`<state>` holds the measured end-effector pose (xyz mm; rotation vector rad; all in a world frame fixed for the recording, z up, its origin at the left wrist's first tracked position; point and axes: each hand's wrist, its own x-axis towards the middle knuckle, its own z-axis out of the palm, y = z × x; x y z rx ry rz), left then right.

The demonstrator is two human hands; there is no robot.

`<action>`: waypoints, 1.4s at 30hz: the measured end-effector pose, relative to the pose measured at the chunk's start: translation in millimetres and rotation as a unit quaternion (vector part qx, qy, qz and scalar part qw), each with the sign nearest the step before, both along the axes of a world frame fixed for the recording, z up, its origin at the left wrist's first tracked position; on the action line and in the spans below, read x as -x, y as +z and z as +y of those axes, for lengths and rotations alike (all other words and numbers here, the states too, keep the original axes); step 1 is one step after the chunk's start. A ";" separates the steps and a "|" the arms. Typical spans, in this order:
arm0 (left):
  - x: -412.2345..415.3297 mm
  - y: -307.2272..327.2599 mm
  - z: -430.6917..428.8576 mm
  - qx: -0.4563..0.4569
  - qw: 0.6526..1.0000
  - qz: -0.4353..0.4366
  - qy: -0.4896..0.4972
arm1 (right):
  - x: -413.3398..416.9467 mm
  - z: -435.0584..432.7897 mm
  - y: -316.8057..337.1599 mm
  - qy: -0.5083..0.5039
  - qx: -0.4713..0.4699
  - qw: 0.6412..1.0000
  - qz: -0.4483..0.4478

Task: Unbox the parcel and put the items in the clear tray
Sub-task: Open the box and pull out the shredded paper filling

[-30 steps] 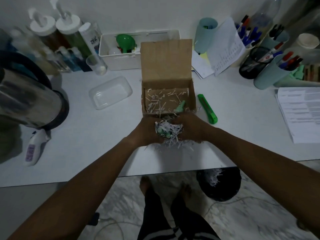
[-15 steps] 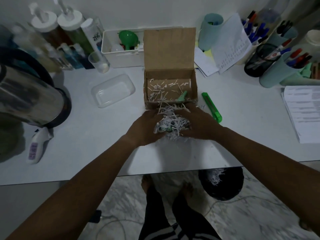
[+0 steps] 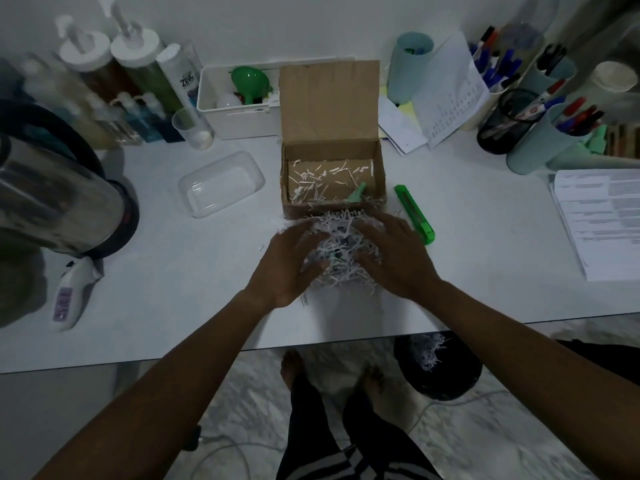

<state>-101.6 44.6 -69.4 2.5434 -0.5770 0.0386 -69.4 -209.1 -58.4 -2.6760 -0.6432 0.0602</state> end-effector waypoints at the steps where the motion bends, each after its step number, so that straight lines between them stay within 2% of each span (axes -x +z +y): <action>1: 0.8 0.3 -3.4 -0.001 1.000 0.002 -0.013 | 3.3 1.4 -1.0 0.008 0.019 1.000 0.017; 4: 1.4 1.8 -6.0 -0.011 0.999 0.029 -0.022 | 8.1 1.4 -3.6 0.030 0.060 0.997 0.045; 7: -2.5 12.1 -2.7 -0.060 0.998 0.035 0.010 | -1.9 -0.7 14.6 0.023 0.042 0.998 0.031; 9: -7.6 25.6 -1.5 -0.076 0.997 -0.002 0.030 | -14.2 -0.6 33.2 0.020 0.006 1.000 -0.006; 12: -23.4 47.3 -3.9 -0.029 0.994 -0.084 0.065 | -39.5 4.7 60.0 -0.007 -0.025 0.999 -0.039; 15: -58.5 62.2 -8.5 -0.013 0.990 -0.107 0.095 | -79.0 15.5 71.0 -0.018 0.003 1.000 0.001; 20: -133.0 60.4 -9.0 -0.029 0.996 0.072 0.054 | -146.0 43.4 62.8 0.023 0.029 0.987 0.156; 23: -164.4 42.4 -11.8 -0.099 0.978 0.185 0.015 | -161.9 61.9 45.2 0.026 0.051 0.964 0.259; 25: -171.4 31.4 -14.8 -0.146 0.964 0.221 0.002 | -162.6 69.1 33.6 0.017 0.084 0.958 0.273; 27: -172.2 24.3 -16.2 -0.135 0.968 0.211 0.012 | -159.6 72.9 22.5 -0.048 0.107 0.958 0.260; 29: -170.5 21.9 -17.1 -0.099 0.977 0.183 0.044 | -157.1 74.9 11.2 -0.068 0.086 0.962 0.251; 32: -172.4 17.6 -14.2 -0.038 0.985 0.163 0.040 | -158.4 73.3 -0.1 -0.048 0.033 0.968 0.245; 35: -178.4 18.0 -7.9 -0.042 0.984 0.171 0.027 | -165.5 71.3 -0.8 -0.010 -0.031 0.980 0.197; 38: -182.4 21.6 -5.0 -0.035 0.992 0.116 0.017 | -171.2 68.3 3.7 0.013 0.003 0.992 0.125; 40: -182.8 21.6 -4.3 -0.073 0.993 0.091 0.025 | -171.0 67.1 2.1 0.017 0.051 0.992 0.113; 42: -182.7 19.7 -6.6 -0.158 0.979 0.123 0.023 | -167.2 69.3 -3.5 0.014 0.079 0.988 0.133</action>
